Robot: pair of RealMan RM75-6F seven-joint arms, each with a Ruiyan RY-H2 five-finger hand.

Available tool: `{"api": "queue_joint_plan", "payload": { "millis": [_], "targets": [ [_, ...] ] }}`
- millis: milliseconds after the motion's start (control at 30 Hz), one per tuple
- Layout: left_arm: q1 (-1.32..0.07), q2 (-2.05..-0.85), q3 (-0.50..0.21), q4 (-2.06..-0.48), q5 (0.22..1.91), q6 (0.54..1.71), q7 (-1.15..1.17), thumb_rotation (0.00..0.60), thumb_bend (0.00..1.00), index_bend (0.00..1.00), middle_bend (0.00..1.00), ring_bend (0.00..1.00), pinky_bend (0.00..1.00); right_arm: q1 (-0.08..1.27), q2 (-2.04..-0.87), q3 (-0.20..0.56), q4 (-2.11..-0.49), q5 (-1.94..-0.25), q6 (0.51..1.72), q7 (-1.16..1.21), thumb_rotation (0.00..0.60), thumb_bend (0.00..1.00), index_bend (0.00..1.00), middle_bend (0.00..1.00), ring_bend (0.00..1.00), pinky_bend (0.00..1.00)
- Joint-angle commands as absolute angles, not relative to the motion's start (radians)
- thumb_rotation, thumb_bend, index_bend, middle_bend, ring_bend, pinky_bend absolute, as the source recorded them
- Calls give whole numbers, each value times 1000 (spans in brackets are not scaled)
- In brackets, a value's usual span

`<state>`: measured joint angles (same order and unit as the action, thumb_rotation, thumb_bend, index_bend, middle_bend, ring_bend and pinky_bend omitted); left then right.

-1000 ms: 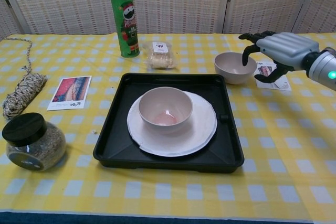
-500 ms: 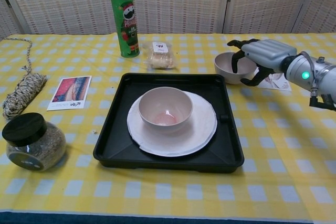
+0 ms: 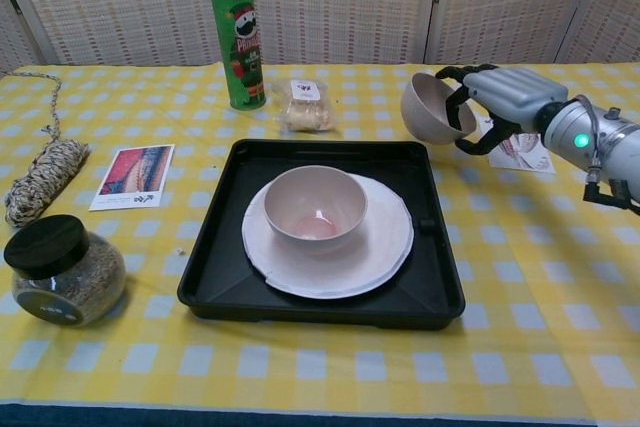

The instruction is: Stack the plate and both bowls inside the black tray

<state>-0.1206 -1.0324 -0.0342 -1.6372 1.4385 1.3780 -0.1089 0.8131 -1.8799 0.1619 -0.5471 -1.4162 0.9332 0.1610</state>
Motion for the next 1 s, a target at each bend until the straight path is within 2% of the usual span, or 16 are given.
{"api": "queue_joint_plan", "payload": {
  "millis": [33,167,267,500,700,1000],
  "targets": [
    [-120,-1033,-34,-1638,1439,1379,-109,600,658,0,0,0,0,806,-1873,161,-554,-1423,957,164,600,428,695,98,3,0],
    [-119,-1032,-33,-1639,1441,1381,-108,600,659,0,0,0,0,791,-1837,160,-625,-1449,1045,180,600,428,695,98,4,0],
    [-119,-1032,-32,-1641,1443,1382,-108,600,659,0,0,0,0,779,-1782,153,-746,-1478,1108,184,600,428,695,97,4,0],
    [-119,-1031,-36,-1640,1439,1383,-115,600,658,0,0,0,0,755,-1628,121,-1104,-1545,1185,-9,600,428,695,86,4,0],
    [-117,-1027,-32,-1645,1447,1385,-118,600,657,0,0,0,0,756,-1556,99,-1333,-1554,1141,-118,600,428,696,82,2,0],
    [-105,-1023,-29,-1649,1450,1403,-124,600,657,0,0,0,0,798,-1570,96,-1404,-1548,1048,-239,600,428,696,71,0,0]
  ]
}}
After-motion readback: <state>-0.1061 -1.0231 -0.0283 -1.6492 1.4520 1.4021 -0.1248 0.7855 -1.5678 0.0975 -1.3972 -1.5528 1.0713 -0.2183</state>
